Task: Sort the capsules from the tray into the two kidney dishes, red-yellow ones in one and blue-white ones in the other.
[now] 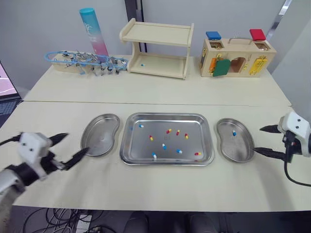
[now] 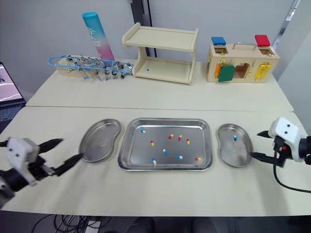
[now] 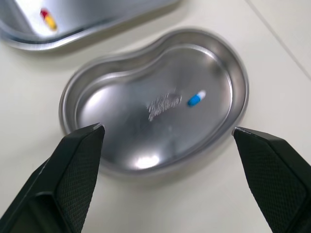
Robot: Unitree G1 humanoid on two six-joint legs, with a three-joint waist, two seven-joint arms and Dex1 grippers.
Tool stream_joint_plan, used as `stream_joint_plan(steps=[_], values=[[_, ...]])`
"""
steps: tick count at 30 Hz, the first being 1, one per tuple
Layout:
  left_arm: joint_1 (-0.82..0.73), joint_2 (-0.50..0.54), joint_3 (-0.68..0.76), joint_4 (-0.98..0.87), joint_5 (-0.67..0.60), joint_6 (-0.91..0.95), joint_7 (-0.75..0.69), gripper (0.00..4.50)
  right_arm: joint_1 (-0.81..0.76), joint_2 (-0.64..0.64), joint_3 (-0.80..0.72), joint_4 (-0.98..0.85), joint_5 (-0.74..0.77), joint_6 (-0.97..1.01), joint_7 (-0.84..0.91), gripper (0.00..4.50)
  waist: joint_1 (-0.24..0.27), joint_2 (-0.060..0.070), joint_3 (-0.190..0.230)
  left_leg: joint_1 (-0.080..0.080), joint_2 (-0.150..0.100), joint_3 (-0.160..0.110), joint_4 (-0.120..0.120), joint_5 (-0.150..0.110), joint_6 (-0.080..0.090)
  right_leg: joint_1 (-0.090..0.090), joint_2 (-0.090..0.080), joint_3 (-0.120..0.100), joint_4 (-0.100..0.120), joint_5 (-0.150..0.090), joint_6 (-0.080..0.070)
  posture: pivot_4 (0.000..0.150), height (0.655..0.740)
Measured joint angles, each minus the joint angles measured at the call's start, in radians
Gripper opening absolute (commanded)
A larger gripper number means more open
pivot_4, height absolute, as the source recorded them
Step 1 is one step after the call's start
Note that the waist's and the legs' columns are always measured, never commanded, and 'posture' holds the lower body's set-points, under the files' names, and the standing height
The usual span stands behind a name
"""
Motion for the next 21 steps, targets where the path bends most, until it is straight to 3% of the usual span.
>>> stream_joint_plan(steps=[4, 10, 21], values=[[0.031, 0.053, 0.066, 0.156, 0.014, -0.026, -0.094, 4.5, 0.027, -0.06, -0.012, 0.139, -0.019, -0.175, 0.092, 4.44, -0.003, 0.001, 0.001, 0.001, 0.0, 0.0, 0.0, 0.0, 0.0, 0.0, 0.0, 0.0, 0.001, 0.0, 0.0, 0.15, 0.74], [0.078, 0.083, 0.105, 0.239, 0.021, -0.021, -0.18, 4.5, -0.003, -0.107, -0.011, 0.328, -0.027, -0.212, 0.146, 4.44, -0.01, 0.001, 0.001, 0.001, 0.0, 0.0, 0.0, 0.0, 0.0, 0.001, 0.0, 0.0, 0.001, 0.0, 0.0, 0.15, 0.74], [0.103, 0.076, 0.121, 0.167, 0.014, 0.02, -0.182, 4.5, -0.02, -0.102, -0.006, 0.315, -0.04, -0.213, 0.119, 4.44, -0.016, 0.001, 0.001, 0.001, 0.001, 0.0, 0.0, 0.0, 0.0, 0.0, 0.0, 0.0, 0.001, 0.0, 0.0, 0.15, 0.74]])
